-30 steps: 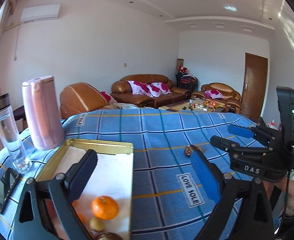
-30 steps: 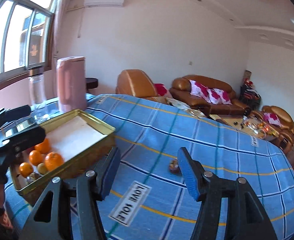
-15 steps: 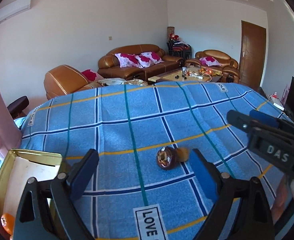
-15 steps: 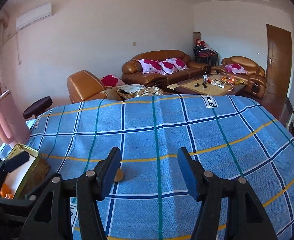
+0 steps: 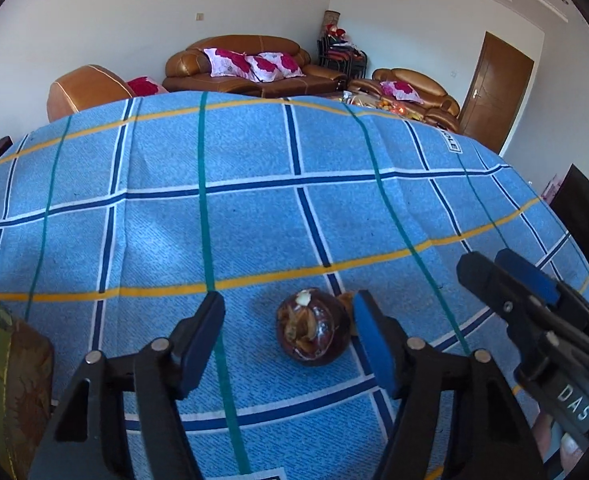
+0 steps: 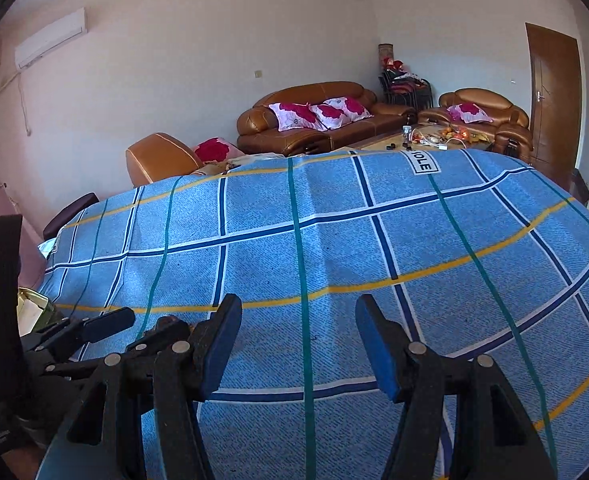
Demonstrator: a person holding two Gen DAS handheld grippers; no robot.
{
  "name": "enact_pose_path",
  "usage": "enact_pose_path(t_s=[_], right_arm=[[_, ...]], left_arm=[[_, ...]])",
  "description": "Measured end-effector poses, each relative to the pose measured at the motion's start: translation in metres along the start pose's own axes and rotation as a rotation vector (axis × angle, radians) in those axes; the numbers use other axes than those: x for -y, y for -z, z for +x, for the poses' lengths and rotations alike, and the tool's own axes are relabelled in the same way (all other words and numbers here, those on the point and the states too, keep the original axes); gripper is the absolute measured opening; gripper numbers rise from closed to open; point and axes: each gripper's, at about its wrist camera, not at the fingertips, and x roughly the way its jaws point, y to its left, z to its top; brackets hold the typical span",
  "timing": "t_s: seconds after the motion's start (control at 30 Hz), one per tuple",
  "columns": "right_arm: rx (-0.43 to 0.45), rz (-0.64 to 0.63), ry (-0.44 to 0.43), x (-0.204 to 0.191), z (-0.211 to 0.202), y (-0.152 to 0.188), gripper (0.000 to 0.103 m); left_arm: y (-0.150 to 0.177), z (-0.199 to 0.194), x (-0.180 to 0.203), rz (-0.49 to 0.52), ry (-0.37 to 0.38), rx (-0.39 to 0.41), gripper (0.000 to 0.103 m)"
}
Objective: Organize fruits
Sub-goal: 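Move both grippers back over the cloth toward the remaining fruits, then grasp the mangosteen with the left gripper while the right grasps another tan fruit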
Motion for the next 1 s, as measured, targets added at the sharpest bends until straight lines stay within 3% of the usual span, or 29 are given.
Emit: enact_pose_path(t_s=[0.07, 0.13, 0.5, 0.87, 0.97, 1.0], right_arm=[[0.004, -0.002, -0.006, -0.002, -0.001, 0.0, 0.061], [0.003, -0.004, -0.007, -0.004, 0.0, 0.0, 0.061], [-0.091, -0.066, -0.051, -0.034, 0.012, -0.002, 0.061], [-0.173, -0.132, -0.105, -0.059, 0.032, 0.012, 0.061], [-0.223, -0.151, -0.109, -0.063, 0.041, 0.013, 0.052], [-0.237, -0.149, -0.124, -0.063, 0.043, 0.014, 0.044]], left_arm=[[0.001, 0.0, -0.004, -0.001, -0.013, -0.009, 0.041], [0.003, -0.001, -0.014, -0.03, 0.024, -0.019, 0.041], [0.006, 0.001, -0.034, -0.067, 0.04, -0.052, 0.043], [0.012, -0.02, -0.061, -0.112, -0.043, 0.002, 0.042], [0.013, -0.021, -0.064, -0.119, -0.046, 0.001, 0.042], [0.013, -0.022, -0.065, -0.12, -0.045, 0.001, 0.042]])
